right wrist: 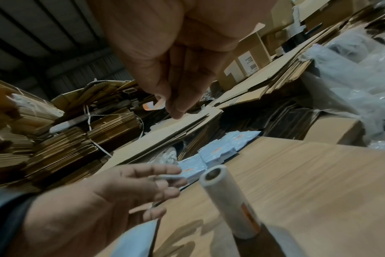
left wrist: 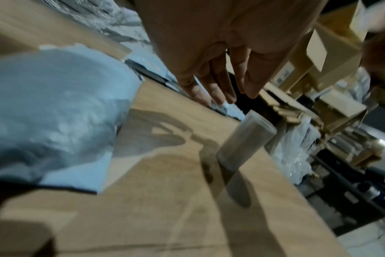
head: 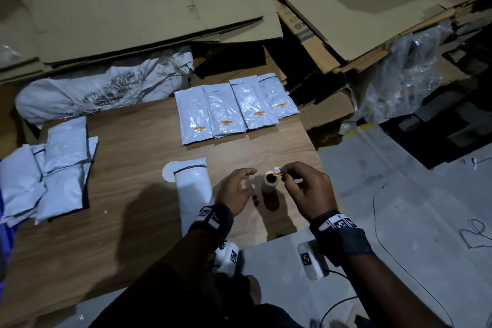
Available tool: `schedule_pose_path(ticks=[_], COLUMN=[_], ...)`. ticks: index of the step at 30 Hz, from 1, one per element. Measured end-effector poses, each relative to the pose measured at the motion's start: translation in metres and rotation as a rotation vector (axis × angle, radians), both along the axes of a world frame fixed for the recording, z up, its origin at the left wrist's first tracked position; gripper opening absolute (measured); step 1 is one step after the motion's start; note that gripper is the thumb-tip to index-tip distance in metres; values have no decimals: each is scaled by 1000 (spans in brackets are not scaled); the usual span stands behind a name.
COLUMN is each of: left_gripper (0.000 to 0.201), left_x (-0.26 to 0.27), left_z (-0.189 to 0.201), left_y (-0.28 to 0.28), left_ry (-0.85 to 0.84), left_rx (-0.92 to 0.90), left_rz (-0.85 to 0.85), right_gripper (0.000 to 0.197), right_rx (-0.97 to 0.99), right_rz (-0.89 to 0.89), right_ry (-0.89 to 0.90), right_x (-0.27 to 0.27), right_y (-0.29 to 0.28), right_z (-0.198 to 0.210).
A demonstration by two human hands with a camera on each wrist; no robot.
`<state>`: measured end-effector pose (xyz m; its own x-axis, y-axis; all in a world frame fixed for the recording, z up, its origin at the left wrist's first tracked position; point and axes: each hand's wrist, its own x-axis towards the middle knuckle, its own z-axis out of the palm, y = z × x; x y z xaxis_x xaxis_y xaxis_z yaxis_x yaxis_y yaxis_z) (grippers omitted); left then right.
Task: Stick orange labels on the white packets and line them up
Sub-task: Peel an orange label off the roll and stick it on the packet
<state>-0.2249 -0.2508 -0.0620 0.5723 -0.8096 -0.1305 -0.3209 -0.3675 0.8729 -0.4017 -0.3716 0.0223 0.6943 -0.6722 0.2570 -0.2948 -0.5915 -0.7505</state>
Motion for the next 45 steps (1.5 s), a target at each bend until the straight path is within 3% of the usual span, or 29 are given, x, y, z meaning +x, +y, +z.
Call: schedule_pose_path(ticks=[4,11,19,25,34,45], left_gripper=[17,18,18,19,35,19], left_x=[11,25,24,29,63,95], left_z=[47,95,94,96,90,70], left_y=[30,74,116,133,158,183], left_ry=[107,167,128,112,195,231], left_rx=[-178,-264,-240,-251,-284,-283], left_rz=[54,148,218,177,74,62], right_gripper=[19,8,30,35,34,30], right_rx=[12,62,196,221,280,354], right_rz=[87,250,332,381,309,248], right_ry=[-40,-74,-24,-1,-65,-65], right_x=[18,59,74,79,107,137], right_y=[16,61,96,109,132,164], right_z=[0,8,7,8,8,1])
